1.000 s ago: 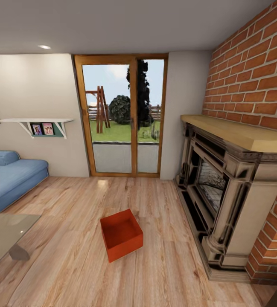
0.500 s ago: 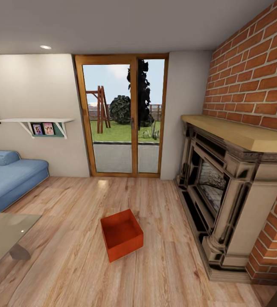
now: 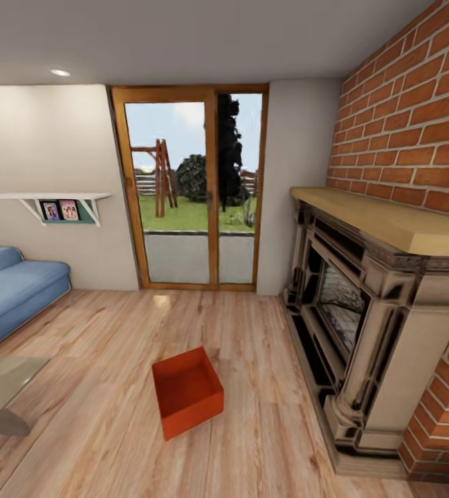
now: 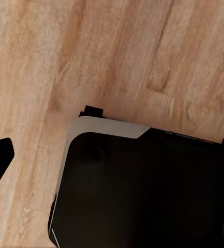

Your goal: Move the two storage containers from the living room to the garage. In the garage, place one container on the floor and stack the other container on top of it (either order is fine).

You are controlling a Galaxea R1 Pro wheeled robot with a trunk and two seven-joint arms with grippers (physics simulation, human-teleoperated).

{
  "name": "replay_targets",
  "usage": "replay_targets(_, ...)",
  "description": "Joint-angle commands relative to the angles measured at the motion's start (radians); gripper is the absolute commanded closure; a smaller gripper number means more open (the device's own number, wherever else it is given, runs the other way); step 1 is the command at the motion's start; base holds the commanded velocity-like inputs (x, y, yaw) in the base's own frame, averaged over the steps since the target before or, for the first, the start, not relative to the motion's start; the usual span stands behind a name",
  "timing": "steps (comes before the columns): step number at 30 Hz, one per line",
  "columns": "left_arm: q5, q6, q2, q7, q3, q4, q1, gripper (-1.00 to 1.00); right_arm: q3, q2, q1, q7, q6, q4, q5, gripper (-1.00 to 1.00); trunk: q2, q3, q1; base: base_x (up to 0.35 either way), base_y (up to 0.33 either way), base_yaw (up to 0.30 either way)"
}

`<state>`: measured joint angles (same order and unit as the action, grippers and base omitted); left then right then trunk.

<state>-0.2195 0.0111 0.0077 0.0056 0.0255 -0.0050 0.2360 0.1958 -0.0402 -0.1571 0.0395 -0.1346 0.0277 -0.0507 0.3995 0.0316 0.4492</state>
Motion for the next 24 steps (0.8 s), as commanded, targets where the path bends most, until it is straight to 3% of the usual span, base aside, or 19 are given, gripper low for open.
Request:
replay_targets(1, -0.004, 0.001, 0.0, 0.001, 0.002, 0.0, 0.0, -1.0, 0.008, 0.0, -0.001, 0.002, -0.005, 0.003, -0.006, -1.0, 0.001, 0.0, 0.001, 0.261, -0.217, 0.0)
replay_targets(24, -0.004, 0.002, 0.001, 0.001, 0.002, 0.0, 0.0, -1.0, 0.007, 0.0, -0.001, 0.003, -0.005, 0.003, -0.006, -1.0, 0.001, 0.0, 0.001, 0.255, -0.212, 0.001)
